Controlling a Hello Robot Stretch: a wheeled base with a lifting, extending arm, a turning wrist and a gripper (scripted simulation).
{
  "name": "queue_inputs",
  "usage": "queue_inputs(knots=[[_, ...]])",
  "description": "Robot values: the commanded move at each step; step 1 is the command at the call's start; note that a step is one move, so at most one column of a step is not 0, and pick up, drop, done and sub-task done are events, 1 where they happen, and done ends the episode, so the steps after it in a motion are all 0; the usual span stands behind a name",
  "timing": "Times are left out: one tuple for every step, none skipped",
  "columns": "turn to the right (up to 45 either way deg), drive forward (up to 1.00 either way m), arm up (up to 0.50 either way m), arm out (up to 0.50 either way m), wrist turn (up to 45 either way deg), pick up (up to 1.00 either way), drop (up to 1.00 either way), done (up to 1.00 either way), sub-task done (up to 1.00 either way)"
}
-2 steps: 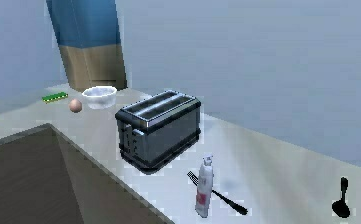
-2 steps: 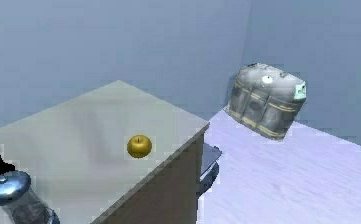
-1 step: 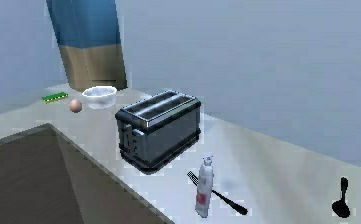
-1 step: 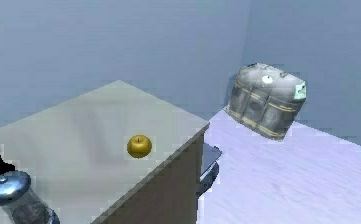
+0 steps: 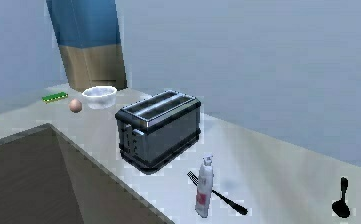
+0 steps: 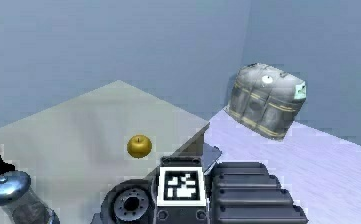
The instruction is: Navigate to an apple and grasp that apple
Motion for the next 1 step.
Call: queue_inputs(knots=[[0.0, 0.00, 0.00, 0.18, 0.0, 0.00, 0.00, 0.00, 0.00]])
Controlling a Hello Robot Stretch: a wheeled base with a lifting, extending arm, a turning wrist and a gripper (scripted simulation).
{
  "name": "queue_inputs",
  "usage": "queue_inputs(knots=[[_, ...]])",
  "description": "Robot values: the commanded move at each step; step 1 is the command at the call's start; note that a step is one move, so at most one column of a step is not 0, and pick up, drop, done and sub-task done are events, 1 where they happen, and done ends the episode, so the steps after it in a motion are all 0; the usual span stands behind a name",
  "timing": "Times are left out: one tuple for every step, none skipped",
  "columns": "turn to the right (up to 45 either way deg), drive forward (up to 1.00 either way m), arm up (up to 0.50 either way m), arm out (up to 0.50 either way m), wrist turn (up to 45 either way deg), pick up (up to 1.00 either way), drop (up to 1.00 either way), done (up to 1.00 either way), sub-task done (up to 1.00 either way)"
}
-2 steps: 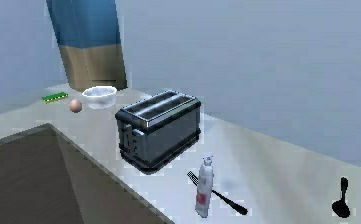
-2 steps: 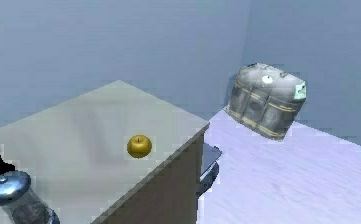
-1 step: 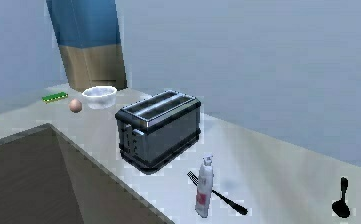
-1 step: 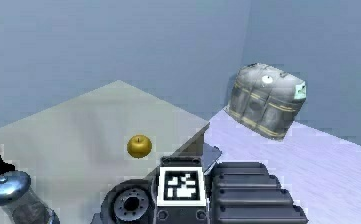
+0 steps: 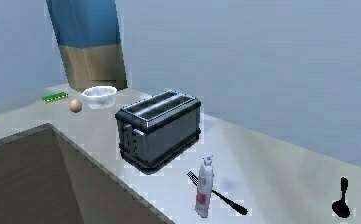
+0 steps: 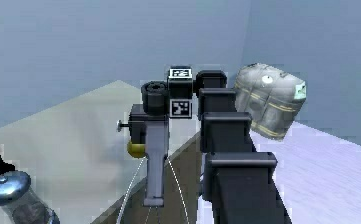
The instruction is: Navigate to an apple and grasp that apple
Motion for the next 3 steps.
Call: queue_inputs(knots=[[0.0, 0.00, 0.00, 0.00, 45.0, 0.00, 0.00, 0.00, 0.00], [0.0, 0.00, 0.00, 0.00, 45.0, 0.00, 0.00, 0.00, 0.00], [0.0, 0.00, 0.00, 0.00, 45.0, 0.00, 0.00, 0.00, 0.00]])
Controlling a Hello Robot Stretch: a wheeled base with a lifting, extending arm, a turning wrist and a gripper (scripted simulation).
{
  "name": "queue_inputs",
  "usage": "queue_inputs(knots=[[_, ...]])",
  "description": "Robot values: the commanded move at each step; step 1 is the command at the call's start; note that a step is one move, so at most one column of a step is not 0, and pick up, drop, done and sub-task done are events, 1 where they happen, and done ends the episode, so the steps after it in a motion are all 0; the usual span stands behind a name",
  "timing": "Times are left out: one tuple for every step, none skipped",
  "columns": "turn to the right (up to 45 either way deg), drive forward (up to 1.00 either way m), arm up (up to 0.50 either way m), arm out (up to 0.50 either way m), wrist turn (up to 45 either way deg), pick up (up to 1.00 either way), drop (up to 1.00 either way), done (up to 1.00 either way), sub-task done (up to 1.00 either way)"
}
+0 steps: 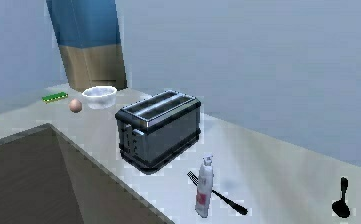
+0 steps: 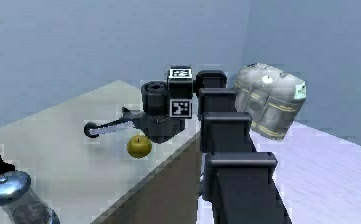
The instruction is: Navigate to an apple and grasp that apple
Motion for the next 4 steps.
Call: queue_inputs(knots=[[0.0, 0.00, 0.00, 0.00, 18.0, 0.00, 0.00, 0.00, 0.00], [0.0, 0.00, -0.12, 0.00, 0.0, 0.00, 0.00, 0.00, 0.00], [0.0, 0.00, 0.00, 0.00, 0.0, 1.00, 0.00, 0.00, 0.00], [0.0, 0.00, 0.10, 0.00, 0.0, 0.00, 0.00, 0.00, 0.00]])
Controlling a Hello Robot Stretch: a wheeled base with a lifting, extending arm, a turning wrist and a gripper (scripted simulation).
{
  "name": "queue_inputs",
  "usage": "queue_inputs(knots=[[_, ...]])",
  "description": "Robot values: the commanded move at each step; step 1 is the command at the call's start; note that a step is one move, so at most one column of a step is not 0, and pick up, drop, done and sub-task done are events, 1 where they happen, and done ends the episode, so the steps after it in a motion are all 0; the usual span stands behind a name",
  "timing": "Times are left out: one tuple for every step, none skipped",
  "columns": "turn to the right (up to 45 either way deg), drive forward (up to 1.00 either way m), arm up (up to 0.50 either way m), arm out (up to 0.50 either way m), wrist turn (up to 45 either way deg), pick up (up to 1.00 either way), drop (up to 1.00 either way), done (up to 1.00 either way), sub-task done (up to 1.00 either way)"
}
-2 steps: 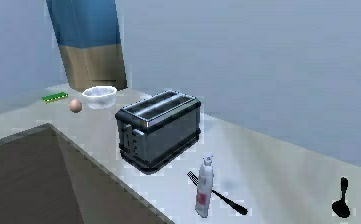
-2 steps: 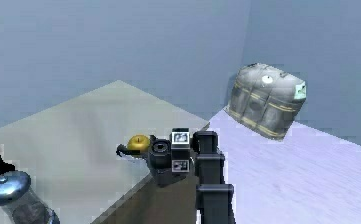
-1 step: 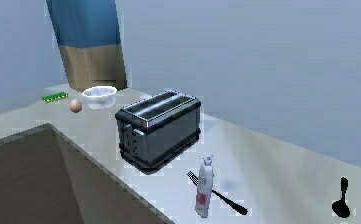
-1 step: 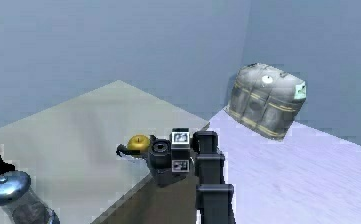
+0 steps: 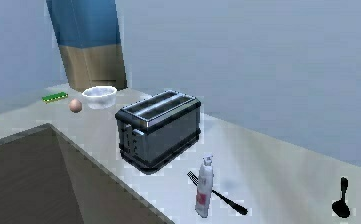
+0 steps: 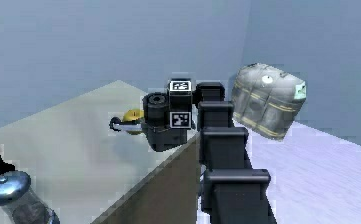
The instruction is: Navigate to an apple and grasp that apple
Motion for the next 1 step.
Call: queue_inputs(knots=[[0.0, 0.00, 0.00, 0.00, 0.0, 0.00, 0.00, 1.00, 0.00]])
